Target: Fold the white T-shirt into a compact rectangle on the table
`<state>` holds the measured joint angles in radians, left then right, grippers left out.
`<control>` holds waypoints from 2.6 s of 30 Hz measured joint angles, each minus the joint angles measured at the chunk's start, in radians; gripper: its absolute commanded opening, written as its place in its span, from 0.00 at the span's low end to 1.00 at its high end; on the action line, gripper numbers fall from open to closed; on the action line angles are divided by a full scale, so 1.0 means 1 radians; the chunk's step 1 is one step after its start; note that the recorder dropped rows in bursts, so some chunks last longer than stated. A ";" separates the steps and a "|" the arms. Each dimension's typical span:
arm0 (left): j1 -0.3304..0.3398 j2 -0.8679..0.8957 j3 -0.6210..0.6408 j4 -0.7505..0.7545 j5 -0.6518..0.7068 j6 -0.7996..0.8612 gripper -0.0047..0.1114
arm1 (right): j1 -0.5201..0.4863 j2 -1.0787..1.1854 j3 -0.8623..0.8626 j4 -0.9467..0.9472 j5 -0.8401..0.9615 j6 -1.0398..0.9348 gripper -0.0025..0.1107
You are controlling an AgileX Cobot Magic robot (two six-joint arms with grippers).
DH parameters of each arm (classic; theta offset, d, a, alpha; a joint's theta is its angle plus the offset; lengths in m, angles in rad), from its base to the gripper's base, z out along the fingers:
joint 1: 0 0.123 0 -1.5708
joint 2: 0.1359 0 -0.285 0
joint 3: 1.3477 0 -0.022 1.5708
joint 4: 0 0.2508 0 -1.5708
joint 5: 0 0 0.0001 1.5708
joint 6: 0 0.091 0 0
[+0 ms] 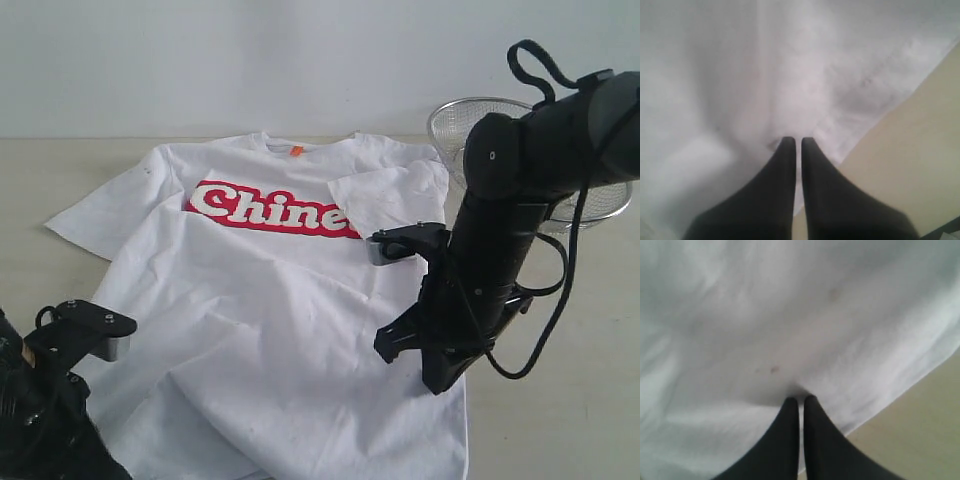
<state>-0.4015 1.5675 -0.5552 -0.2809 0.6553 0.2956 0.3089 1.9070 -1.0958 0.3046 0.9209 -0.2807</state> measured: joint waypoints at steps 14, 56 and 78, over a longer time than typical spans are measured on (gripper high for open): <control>-0.005 0.096 -0.015 0.176 0.028 -0.225 0.08 | 0.000 0.054 0.001 -0.016 -0.017 -0.004 0.02; 0.106 0.047 -0.021 0.116 -0.069 -0.153 0.08 | 0.249 -0.045 -0.042 -0.100 0.023 0.109 0.02; 0.106 -0.116 -0.003 0.188 -0.007 -0.258 0.08 | 0.249 0.005 0.124 -0.096 0.019 0.106 0.02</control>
<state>-0.2955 1.4519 -0.5580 -0.0926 0.6478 0.0377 0.5577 1.9115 -0.9715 0.2087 0.9403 -0.1745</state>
